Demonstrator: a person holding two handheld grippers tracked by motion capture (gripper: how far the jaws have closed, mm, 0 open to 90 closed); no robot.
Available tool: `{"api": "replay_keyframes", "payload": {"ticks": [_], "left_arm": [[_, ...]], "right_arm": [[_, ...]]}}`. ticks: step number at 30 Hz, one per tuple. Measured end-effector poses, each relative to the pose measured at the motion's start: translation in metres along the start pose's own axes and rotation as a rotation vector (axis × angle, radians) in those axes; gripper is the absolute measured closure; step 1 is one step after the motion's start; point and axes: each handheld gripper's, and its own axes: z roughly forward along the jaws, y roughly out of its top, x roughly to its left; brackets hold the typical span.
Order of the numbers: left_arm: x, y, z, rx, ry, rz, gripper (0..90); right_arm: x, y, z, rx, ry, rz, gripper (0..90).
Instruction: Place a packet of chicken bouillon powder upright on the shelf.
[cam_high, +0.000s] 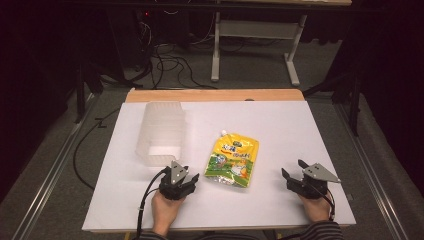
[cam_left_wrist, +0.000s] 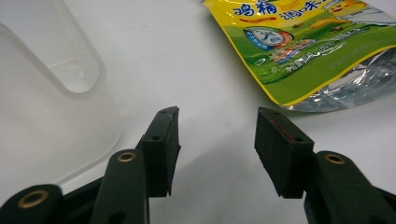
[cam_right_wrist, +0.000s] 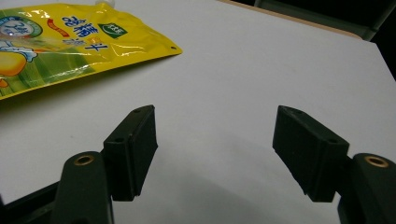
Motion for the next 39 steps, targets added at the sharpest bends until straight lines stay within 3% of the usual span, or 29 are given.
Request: {"api": "replay_keyframes", "payload": {"ticks": [5, 26, 32, 36, 39], "left_arm": [[0.0001, -0.0001, -0.0002, -0.001, 0.001, -0.002, 53.1], [-0.0026, 0.0, 0.0001, 0.003, 0.038, 0.007, 33.2], [0.0005, 0.0006, 0.0, 0.008, 0.018, -0.022, 32.0], [-0.0013, 0.0007, -0.0022, -0.002, 0.013, -0.004, 32.7], [-0.0015, 0.0029, -0.0065, -0.025, -0.021, -0.018, 34.5]], "right_arm": [[0.0, -0.0001, -0.0002, -0.001, 0.0, 0.002, 31.2], [-0.0002, -0.0001, -0.0003, -0.003, 0.004, 0.001, 31.2], [-0.0007, -0.0001, -0.0002, -0.004, 0.008, -0.002, 31.2], [-0.0006, -0.0001, -0.0001, -0.003, 0.009, -0.006, 31.2], [-0.0005, -0.0002, -0.0003, -0.007, 0.011, -0.004, 31.2]]}}
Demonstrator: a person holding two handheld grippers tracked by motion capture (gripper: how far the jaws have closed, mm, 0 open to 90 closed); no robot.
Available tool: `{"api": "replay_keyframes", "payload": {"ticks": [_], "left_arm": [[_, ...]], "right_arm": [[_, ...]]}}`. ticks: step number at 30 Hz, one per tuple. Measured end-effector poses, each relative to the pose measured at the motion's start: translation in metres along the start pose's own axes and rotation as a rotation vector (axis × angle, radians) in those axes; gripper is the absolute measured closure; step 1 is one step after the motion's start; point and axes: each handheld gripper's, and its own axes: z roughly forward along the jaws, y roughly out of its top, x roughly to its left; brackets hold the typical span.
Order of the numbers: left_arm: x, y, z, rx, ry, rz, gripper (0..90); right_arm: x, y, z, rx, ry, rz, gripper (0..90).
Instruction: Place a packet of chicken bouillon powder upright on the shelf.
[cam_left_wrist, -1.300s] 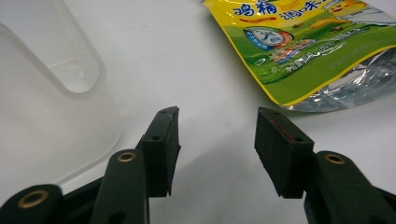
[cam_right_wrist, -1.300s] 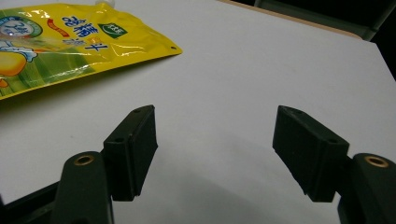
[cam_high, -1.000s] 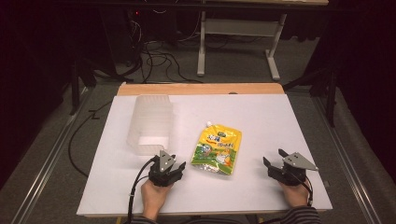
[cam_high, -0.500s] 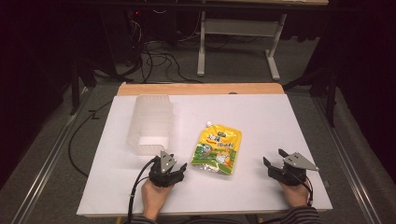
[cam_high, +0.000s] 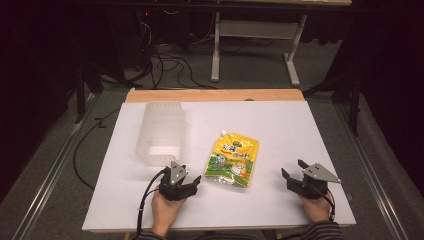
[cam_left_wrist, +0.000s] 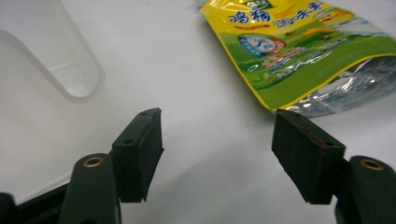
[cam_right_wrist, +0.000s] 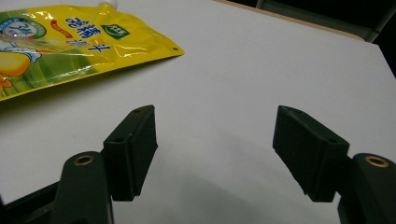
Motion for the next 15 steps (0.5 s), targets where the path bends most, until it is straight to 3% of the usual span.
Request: {"api": "replay_keyframes", "payload": {"ticks": [6, 9, 12, 15], "left_arm": [[0.002, 0.004, -0.006, -0.014, -0.006, -0.013, 34.5], [0.0, 0.008, -0.008, -0.013, -0.01, 0.005, 33.9], [-0.002, 0.014, -0.01, -0.017, -0.05, 0.013, 33.3], [-0.003, 0.018, -0.01, -0.022, -0.056, 0.016, 32.9]], "right_arm": [[0.0, 0.0, 0.0, -0.001, 0.001, 0.0, 31.2], [0.0, 0.0, 0.0, 0.002, 0.001, -0.001, 31.2], [0.0, 0.0, 0.0, 0.004, -0.001, -0.002, 31.2], [0.0, 0.0, 0.0, 0.003, 0.0, -0.003, 31.1]]}}
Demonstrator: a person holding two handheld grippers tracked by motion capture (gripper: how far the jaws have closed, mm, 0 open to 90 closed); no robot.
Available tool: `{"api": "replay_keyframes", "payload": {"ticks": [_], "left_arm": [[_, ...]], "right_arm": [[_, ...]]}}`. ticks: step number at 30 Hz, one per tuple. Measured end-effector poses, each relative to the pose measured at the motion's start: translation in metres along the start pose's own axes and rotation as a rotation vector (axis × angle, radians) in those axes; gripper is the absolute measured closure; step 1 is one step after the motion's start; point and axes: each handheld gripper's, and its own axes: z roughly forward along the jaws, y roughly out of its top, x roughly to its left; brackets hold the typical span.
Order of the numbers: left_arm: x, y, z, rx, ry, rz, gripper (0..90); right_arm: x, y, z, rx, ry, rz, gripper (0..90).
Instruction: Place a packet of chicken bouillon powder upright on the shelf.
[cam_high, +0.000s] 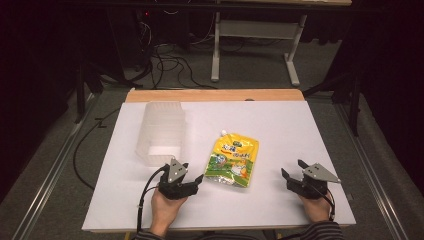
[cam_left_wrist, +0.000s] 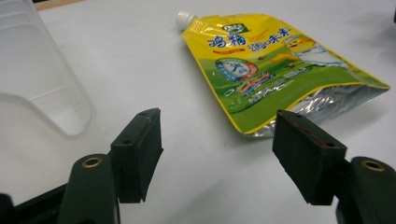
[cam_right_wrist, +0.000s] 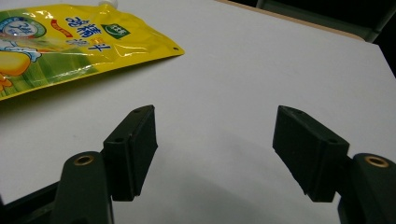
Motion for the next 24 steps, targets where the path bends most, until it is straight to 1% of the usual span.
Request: {"api": "replay_keyframes", "payload": {"ticks": [2, 3, 4, 5, 8, 9, 10, 11, 12, 13, 20, 21, 22, 23, 24], "left_arm": [[-0.002, 0.004, -0.001, -0.006, 0.009, 0.001, 32.9], [-0.005, 0.008, -0.001, -0.006, 0.016, 0.012, 31.6], [-0.005, 0.008, -0.001, -0.006, 0.016, 0.012, 30.9], [-0.006, 0.012, 0.0, -0.005, 0.01, 0.021, 29.8], [-0.007, 0.015, 0.001, -0.005, 0.006, 0.029, 29.4], [-0.007, 0.019, 0.003, 0.0, -0.007, 0.024, 28.8], [-0.007, 0.019, 0.003, 0.0, -0.007, 0.024, 28.7], [-0.007, 0.021, 0.006, 0.0, -0.019, 0.012, 28.5], [-0.007, 0.021, 0.006, 0.0, -0.019, 0.012, 28.3], [-0.007, 0.024, 0.009, 0.014, -0.022, 0.006, 27.7], [-0.006, 0.03, 0.016, 0.03, -0.029, -0.003, 25.3], [-0.006, 0.033, 0.02, 0.037, -0.034, -0.016, 25.2], [-0.005, 0.034, 0.022, 0.048, -0.027, -0.022, 25.6], [-0.005, 0.034, 0.022, 0.048, -0.027, -0.022, 26.3], [-0.005, 0.036, 0.024, 0.063, -0.023, -0.028, 26.2]], "right_arm": [[0.0, 0.0, 0.0, 0.0, 0.001, 0.0, 31.1], [0.0, 0.0, 0.0, 0.0, 0.001, 0.001, 31.0], [0.0, 0.0, 0.0, 0.0, 0.001, 0.001, 31.0], [0.0, 0.0, 0.0, 0.004, -0.001, 0.001, 31.0], [0.0, 0.0, 0.0, 0.002, -0.001, 0.0, 31.0], [0.0, 0.0, 0.0, 0.0, -0.001, -0.002, 31.0], [0.0, 0.0, 0.0, 0.0, -0.001, -0.002, 31.0], [0.0, 0.0, 0.0, 0.0, 0.0, -0.002, 31.0], [0.0, 0.0, 0.0, 0.0, 0.0, -0.002, 31.0], [0.0, 0.0, 0.0, 0.001, 0.0, -0.002, 31.0], [0.0, 0.0, 0.0, 0.0, 0.001, -0.001, 31.0], [0.0, 0.0, 0.0, 0.0, 0.001, -0.003, 31.0], [0.0, 0.0, 0.0, 0.001, 0.0, 0.0, 31.0], [0.0, 0.0, 0.0, 0.001, 0.0, 0.0, 31.0], [0.0, 0.0, 0.0, 0.003, 0.0, -0.002, 31.0]]}}
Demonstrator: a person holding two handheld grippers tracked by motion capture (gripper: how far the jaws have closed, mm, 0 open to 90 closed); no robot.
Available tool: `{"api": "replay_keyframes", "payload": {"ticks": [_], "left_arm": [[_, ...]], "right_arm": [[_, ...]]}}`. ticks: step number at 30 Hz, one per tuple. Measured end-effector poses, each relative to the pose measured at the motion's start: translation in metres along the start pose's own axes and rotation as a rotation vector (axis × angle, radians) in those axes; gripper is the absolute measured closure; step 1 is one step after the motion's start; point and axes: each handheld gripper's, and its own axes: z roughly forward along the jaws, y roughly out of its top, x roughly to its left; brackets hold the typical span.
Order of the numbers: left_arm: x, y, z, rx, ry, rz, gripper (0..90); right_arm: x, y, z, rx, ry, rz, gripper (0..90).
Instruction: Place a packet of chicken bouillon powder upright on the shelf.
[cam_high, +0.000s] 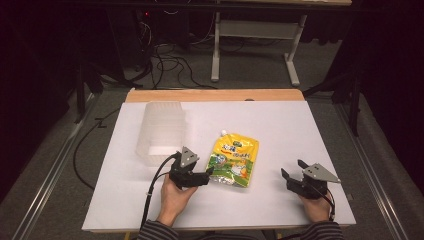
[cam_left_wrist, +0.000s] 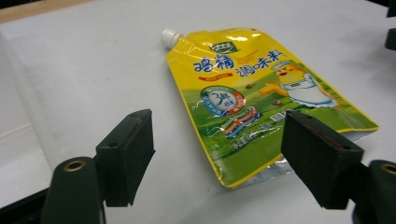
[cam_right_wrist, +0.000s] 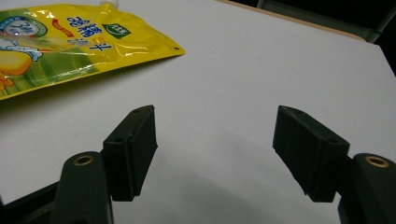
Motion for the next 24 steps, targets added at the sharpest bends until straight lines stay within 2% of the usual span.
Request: {"api": "replay_keyframes", "payload": {"ticks": [16, 18, 19, 20, 22, 23, 24], "left_arm": [[0.002, 0.028, 0.032, 0.089, -0.017, -0.052, 29.0], [0.004, 0.035, 0.039, 0.098, -0.024, -0.079, 28.9], [0.004, 0.035, 0.039, 0.098, -0.024, -0.079, 28.3], [0.007, 0.039, 0.045, 0.123, -0.031, -0.101, 27.7], [0.009, 0.041, 0.049, 0.13, -0.044, -0.114, 27.0], [0.012, 0.046, 0.056, 0.159, -0.059, -0.133, 26.2], [0.012, 0.046, 0.056, 0.159, -0.059, -0.133, 26.0]], "right_arm": [[0.0, 0.0, -0.001, -0.003, 0.003, 0.005, 31.0], [0.0, 0.0, -0.001, -0.007, 0.004, 0.005, 31.0], [0.0, 0.0, -0.001, -0.005, 0.003, 0.003, 31.1], [0.0, 0.0, -0.001, -0.005, 0.002, 0.003, 31.0], [0.0, 0.0, -0.001, -0.008, 0.004, 0.004, 31.1], [0.0, 0.0, -0.001, -0.01, 0.003, 0.005, 31.1], [0.0, 0.0, -0.001, -0.01, 0.003, 0.005, 31.1]]}}
